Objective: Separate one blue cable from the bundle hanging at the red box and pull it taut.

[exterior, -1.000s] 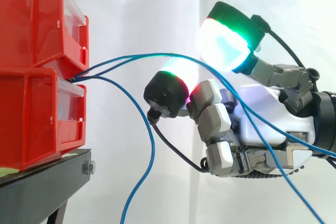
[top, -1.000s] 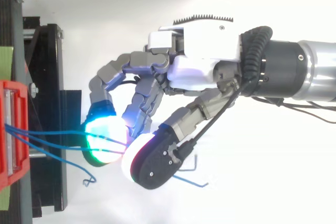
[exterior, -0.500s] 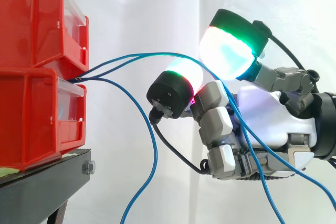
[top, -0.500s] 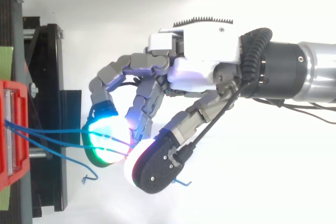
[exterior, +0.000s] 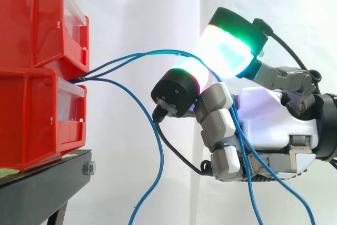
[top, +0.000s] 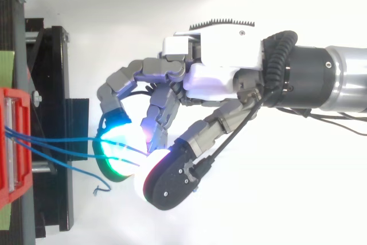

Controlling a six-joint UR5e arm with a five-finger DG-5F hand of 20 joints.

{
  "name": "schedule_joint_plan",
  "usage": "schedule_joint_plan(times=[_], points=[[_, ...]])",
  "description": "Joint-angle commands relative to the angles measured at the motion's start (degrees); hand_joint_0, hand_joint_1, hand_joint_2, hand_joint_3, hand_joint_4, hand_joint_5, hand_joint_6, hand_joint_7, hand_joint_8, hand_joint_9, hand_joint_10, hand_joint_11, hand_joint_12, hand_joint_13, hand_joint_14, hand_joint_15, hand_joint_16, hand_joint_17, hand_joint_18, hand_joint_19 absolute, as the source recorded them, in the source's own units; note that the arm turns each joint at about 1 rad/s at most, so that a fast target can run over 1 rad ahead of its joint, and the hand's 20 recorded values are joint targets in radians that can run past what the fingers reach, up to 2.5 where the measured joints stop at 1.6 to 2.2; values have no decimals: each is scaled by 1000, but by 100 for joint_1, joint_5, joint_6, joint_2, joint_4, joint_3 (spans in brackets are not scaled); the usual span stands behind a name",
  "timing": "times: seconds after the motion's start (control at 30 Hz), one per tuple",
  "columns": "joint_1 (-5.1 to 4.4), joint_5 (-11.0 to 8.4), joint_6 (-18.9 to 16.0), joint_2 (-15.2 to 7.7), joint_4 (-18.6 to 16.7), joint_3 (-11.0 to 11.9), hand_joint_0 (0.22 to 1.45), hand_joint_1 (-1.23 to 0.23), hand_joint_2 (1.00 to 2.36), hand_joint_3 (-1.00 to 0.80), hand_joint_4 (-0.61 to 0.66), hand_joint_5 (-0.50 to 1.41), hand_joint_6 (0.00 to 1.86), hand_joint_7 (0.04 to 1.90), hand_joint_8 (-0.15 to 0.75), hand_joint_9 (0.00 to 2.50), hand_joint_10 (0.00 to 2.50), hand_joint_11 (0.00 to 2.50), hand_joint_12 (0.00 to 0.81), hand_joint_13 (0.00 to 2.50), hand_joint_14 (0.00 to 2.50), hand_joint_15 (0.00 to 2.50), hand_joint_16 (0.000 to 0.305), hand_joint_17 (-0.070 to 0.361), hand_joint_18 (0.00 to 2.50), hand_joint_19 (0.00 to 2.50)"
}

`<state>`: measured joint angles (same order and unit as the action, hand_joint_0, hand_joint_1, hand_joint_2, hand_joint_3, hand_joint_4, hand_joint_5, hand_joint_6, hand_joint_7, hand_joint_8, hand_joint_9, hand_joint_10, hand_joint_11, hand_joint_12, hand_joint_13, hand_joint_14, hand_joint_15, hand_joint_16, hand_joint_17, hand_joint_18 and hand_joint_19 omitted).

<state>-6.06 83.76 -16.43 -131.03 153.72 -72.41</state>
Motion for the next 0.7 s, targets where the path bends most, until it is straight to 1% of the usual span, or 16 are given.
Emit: schedule_joint_plan(times=[0.0,0.17,0.33,0.43,0.5,0.67], points=[[-1,0,-1,-1,0,-1,648,-858,1012,-376,126,-163,834,1227,355,1132,19,760,400,1189,19,543,45,101,1132,530],[-1,0,8,-1,0,-1,597,-719,1000,-498,159,-147,777,1159,354,1122,21,736,400,1182,18,547,46,103,1127,541],[-9,0,8,-1,0,-1,578,-658,1000,-500,165,-138,751,1176,352,1119,18,734,403,1183,18,543,47,106,1126,548],[-9,0,-1,-1,0,-1,580,-662,1000,-500,158,-135,741,1196,354,1118,21,728,405,1183,18,544,47,106,1124,549],[-9,0,-1,-1,0,-1,608,-698,1002,-471,156,-134,737,1211,354,1113,21,725,405,1178,18,539,46,104,1119,543],[-18,-9,8,-1,-9,8,624,-778,1015,-292,131,-147,762,1209,357,1092,21,739,407,1167,18,540,47,105,1116,535]])
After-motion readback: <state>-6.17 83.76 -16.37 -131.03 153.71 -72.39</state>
